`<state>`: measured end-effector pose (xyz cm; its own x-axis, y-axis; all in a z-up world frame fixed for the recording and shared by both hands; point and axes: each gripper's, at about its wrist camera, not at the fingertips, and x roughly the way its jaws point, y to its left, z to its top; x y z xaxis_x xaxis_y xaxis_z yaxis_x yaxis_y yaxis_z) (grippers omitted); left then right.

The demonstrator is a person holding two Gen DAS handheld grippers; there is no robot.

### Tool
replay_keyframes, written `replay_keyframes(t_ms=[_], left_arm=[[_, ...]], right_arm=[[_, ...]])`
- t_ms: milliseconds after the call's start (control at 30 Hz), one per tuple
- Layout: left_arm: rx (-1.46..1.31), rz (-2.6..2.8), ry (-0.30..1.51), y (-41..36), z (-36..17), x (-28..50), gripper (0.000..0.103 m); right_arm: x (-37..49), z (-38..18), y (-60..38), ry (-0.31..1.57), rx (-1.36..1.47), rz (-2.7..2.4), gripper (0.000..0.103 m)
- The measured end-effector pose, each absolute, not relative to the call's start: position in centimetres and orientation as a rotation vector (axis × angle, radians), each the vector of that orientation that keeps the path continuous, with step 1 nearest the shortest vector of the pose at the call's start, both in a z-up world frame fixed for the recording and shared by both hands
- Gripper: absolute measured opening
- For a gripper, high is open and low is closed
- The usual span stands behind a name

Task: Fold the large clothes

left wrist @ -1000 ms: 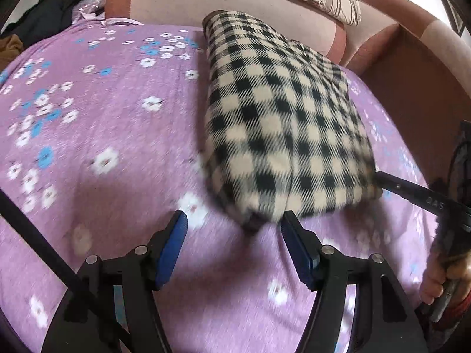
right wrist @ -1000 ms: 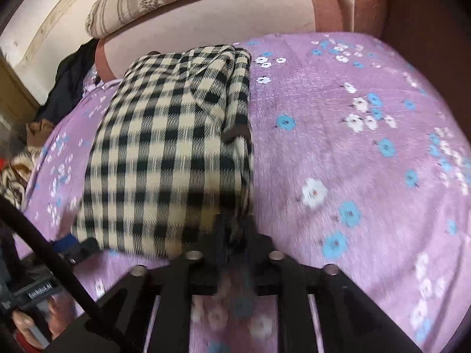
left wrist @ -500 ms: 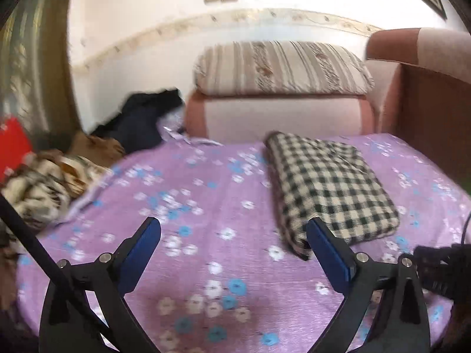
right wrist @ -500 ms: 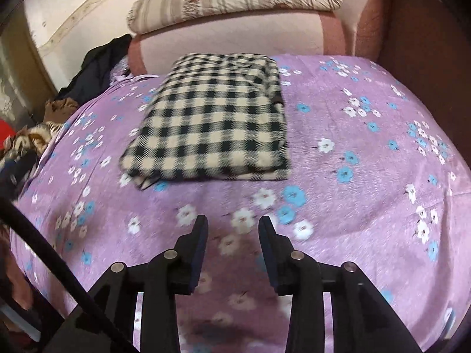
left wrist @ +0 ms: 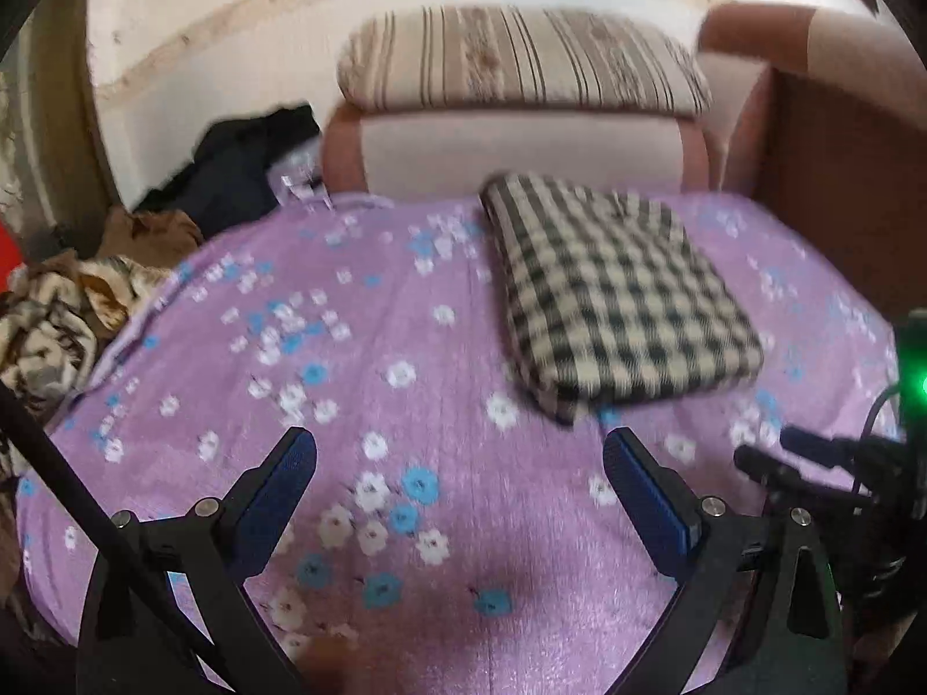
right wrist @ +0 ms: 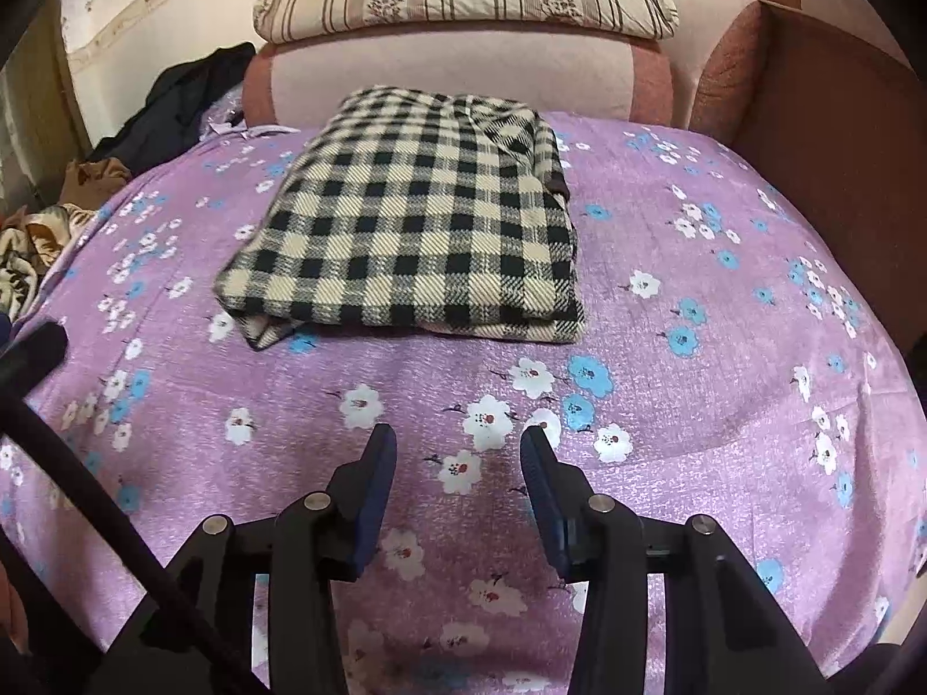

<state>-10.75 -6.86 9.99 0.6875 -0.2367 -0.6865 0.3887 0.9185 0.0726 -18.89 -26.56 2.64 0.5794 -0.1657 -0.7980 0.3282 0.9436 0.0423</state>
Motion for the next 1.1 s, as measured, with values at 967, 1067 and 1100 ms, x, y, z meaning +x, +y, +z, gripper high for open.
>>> replay_keyframes(t_ms=[967,1067,1100], left_arm=[[0.142,-0.388,0.898,-7.0,6.1,-8.4,0.099],[0.145,-0.383,0.906,-7.1,5.9,-8.3,0.099],[0.143,-0.382,0.908,-7.1,5.8,-8.3,0.099]], right_arm=[[-17.1,0.9,-26.1,0.943,0.133,-0.290,0.054],[-17.0,0.8,-26.3,0.947,0.134,-0.288,0.054],[-17.0,0.8,-26.3,0.949,0.133,-0.288,0.054]])
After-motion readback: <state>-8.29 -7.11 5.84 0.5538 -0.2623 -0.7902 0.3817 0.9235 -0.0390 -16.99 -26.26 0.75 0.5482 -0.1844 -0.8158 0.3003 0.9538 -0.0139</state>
